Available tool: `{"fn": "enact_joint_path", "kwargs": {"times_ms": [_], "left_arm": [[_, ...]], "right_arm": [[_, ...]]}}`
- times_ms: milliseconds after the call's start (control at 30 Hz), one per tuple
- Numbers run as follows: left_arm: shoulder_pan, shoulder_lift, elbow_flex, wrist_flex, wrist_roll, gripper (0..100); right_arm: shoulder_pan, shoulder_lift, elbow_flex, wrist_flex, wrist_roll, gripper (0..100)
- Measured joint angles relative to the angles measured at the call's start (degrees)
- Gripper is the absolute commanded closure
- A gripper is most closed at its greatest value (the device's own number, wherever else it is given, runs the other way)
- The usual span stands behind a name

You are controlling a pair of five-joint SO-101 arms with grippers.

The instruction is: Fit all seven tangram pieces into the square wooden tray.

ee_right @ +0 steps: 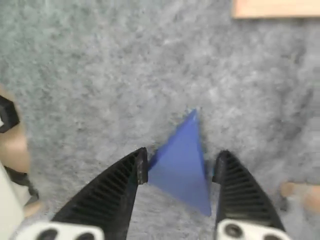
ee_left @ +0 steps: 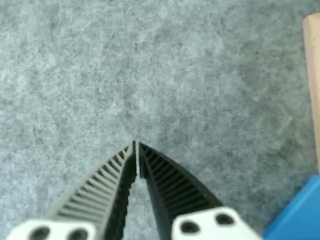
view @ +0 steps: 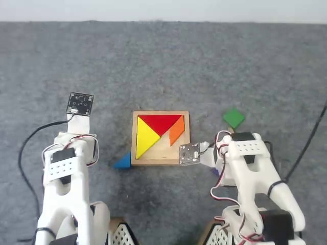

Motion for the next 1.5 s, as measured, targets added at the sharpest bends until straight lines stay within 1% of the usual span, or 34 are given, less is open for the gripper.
{"fn": "enact_joint_path", "kwargs": {"times_ms": [100,300,433,567,633,767,833,900,1000,1100,1167,1233,1333,1500], "left_arm": [[0.09,0.0,0.0,0.0,0.0,98],[0.09,0.0,0.0,0.0,0.0,98],[0.09,0.0,0.0,0.0,0.0,98],[0.09,0.0,0.0,0.0,0.0,98],[0.0,0.0,0.0,0.0,0.0,98],[0.0,0.0,0.0,0.0,0.0,98],[0.0,0.0,0.0,0.0,0.0,98],[0.0,0.0,0.0,0.0,0.0,98],[0.0,0.0,0.0,0.0,0.0,98],[0.0,0.0,0.0,0.0,0.0,98],[0.09,0.0,0.0,0.0,0.0,98],[0.09,0.0,0.0,0.0,0.0,98],[0.09,0.0,0.0,0.0,0.0,98],[0.09,0.0,0.0,0.0,0.0,98]], "right_arm": [[0.7,0.26,-0.09,-2.46,-1.49,89.0],[0.97,0.26,0.09,-3.08,-3.78,89.4],[0.97,0.18,0.44,-4.66,-5.98,93.6],[0.97,0.7,0.18,-5.71,-7.21,93.7],[0.97,0.7,0.26,-5.71,-7.3,90.1],[0.97,0.35,0.79,-5.36,-7.65,73.0],[0.97,-1.14,1.41,-2.55,-7.65,65.7],[1.14,-4.13,1.58,0.44,-7.56,63.4],[1.14,-10.9,1.58,7.21,-3.96,65.3],[2.73,-18.81,2.46,14.86,2.37,65.5],[4.13,-23.38,5.1,16.7,6.68,65.5],[5.36,-25.41,8.09,16.62,8.7,65.5],[5.1,-25.32,10.81,13.1,9.41,65.5],[5.54,-16.35,11.78,2.9,10.02,65.6]]}}
